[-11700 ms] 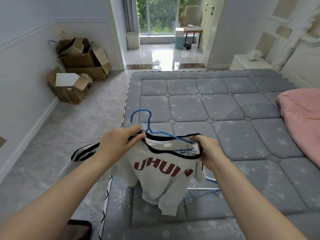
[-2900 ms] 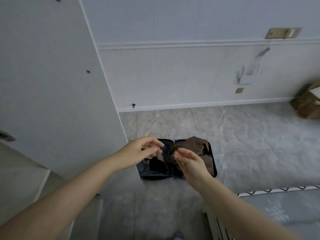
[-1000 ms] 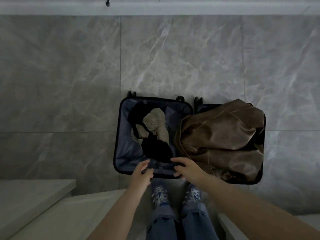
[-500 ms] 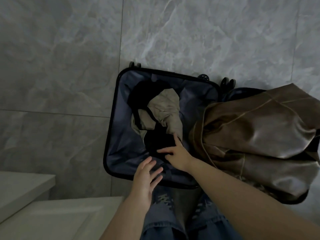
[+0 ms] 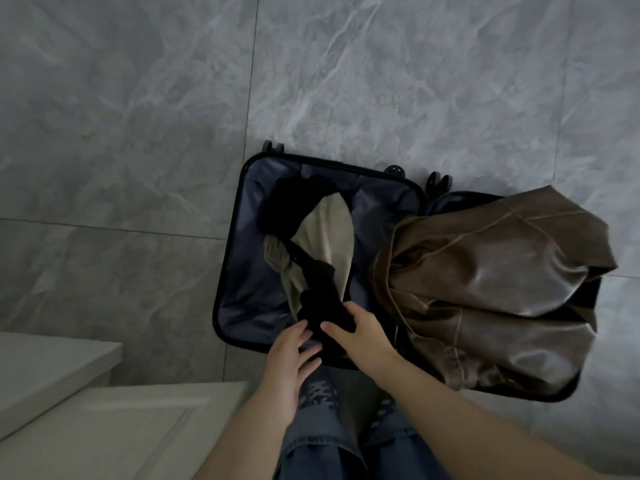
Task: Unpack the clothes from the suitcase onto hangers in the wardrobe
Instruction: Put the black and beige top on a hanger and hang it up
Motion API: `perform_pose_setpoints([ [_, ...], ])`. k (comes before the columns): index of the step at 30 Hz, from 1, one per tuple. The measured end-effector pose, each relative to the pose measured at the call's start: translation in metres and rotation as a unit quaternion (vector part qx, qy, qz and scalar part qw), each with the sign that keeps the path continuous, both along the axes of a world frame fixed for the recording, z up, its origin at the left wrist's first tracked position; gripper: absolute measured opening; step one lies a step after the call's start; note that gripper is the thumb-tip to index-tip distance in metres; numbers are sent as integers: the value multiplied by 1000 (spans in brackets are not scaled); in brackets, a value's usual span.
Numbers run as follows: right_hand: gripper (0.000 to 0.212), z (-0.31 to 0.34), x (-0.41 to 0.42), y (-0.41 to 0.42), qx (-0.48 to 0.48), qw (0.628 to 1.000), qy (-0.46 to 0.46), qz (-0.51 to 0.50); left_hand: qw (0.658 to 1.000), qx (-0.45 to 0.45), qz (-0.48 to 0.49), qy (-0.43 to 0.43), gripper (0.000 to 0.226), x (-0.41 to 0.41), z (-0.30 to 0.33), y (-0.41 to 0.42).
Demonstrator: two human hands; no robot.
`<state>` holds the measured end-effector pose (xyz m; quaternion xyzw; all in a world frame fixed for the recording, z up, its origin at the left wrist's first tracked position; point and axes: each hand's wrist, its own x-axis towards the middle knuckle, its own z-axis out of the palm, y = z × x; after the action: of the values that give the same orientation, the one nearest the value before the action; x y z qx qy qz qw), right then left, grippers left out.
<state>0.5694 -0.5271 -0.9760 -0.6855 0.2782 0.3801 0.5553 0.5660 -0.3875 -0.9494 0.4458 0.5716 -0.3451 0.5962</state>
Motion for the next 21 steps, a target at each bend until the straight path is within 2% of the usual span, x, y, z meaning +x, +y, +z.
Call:
perform_pose_setpoints([
  [2,14,34,-2,-9,23,999,-28,-15,999,-30,17,6,39,13,23,-11],
  [7,15,127,-19,-24,53,995,-75,-42,997,-81,9,13,56,38,76,-37],
  [10,6,186,-38,-30,41,995,-87,-34,997,-52,-57,5,49,46,115,-52],
  [12,22,221,-47,-37,-1,991,-130,-13,994,-23,-105,-14,39,47,144,-60],
  [15,33,266,-58,-48,-45,984,-171,-16,979,30,-178,-92,45,37,190,-69],
  [17,22,294,-64,-56,-59,979,-188,-45,968,64,-204,-132,48,29,221,-77],
  [19,7,323,-69,-64,-42,975,-194,-103,967,59,-199,-147,51,20,255,-87],
  [21,22,357,-71,-72,-12,968,-187,-166,971,45,-180,-150,52,11,287,-99],
])
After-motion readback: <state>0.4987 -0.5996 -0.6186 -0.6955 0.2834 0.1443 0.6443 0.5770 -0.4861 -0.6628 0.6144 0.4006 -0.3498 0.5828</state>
